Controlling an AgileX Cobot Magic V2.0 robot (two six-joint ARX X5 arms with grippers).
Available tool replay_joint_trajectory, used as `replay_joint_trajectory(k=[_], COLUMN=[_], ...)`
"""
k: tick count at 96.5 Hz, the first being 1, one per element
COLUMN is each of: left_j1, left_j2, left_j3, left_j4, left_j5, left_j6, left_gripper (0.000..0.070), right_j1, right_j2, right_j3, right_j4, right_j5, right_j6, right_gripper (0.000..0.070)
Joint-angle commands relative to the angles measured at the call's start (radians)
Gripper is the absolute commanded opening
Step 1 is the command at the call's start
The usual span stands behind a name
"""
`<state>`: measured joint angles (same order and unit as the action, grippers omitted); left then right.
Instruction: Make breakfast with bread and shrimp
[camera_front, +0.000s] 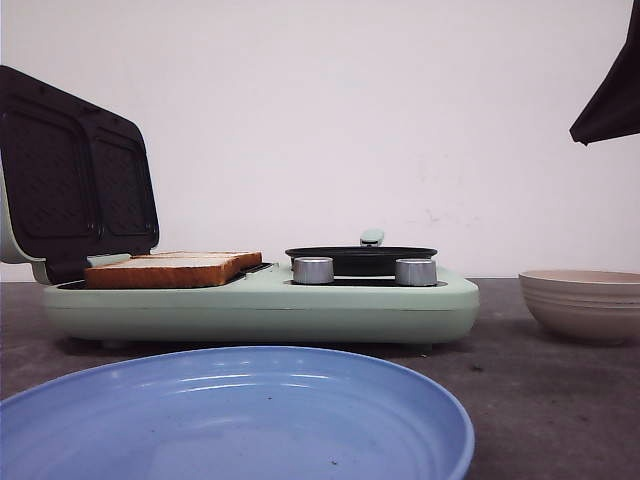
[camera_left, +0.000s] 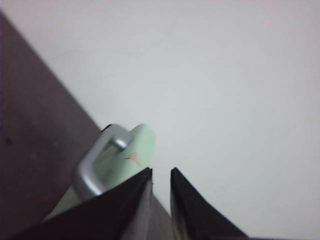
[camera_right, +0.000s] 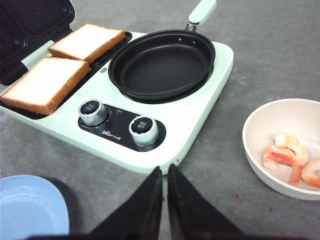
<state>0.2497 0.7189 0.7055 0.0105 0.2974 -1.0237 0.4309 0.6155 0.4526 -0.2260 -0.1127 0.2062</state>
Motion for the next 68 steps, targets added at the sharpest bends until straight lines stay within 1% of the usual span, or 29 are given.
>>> replay_joint_trajectory(k=[1,6,9,12,17,20,33,44,53,68], left_j1=[0.021,0.030,0.033,0.035,0.035,0.035,0.033,0.031,0.031,0.030], left_j2=[0.043,0.068,0.084,0.100,0.128,0.146,0.217,0.275,0.315,0.372], left_j3=[0.008,0.008,0.008,0.008,0.008,0.008,0.008,0.008,0.008,0.008], left_j4=[0.012,0.013,0.014,0.018,0.029,0.038,0.077,0.127,0.154,0.208], left_j5=[0.052,0.069,0.077,0.087,0.108,0.123,0.164,0.198,0.205,0.232], left_j6=[-0.032,-0.036,-0.039,-0.039,-0.040,-0.040,-0.046,-0.074,-0.089,-0.089], left_gripper=[0.0018,0.0046,0.0091,0.0166,0.0315,0.0368,0.0351,0.0350,0.0349,0.0350], right_j1=[0.004,0.004,0.004,0.004,0.004,0.004,0.004,0.004,0.004,0.004], right_j2=[0.003,0.003,0.003,0.003,0.003,0.003,0.003,0.003,0.003,0.003], right_j3=[0.004,0.004,0.004,0.004,0.004,0.004,0.004,0.004,0.004,0.004], right_j4=[0.012,0.012,0.013,0.013,0.013,0.013,0.013,0.013,0.013,0.012], right_j5=[-0.003,-0.003,-0.003,-0.003,-0.004,-0.004,-0.004,-0.004,-0.004,-0.003], right_j6=[-0.013,-0.013,-0.015,-0.017,-0.019,-0.023,-0.024,-0.023,-0.023,-0.023], right_gripper=[0.0007,0.0007,0.0007,0.0008,0.0008,0.0008,0.0008,0.0008,0.0008,0.0008])
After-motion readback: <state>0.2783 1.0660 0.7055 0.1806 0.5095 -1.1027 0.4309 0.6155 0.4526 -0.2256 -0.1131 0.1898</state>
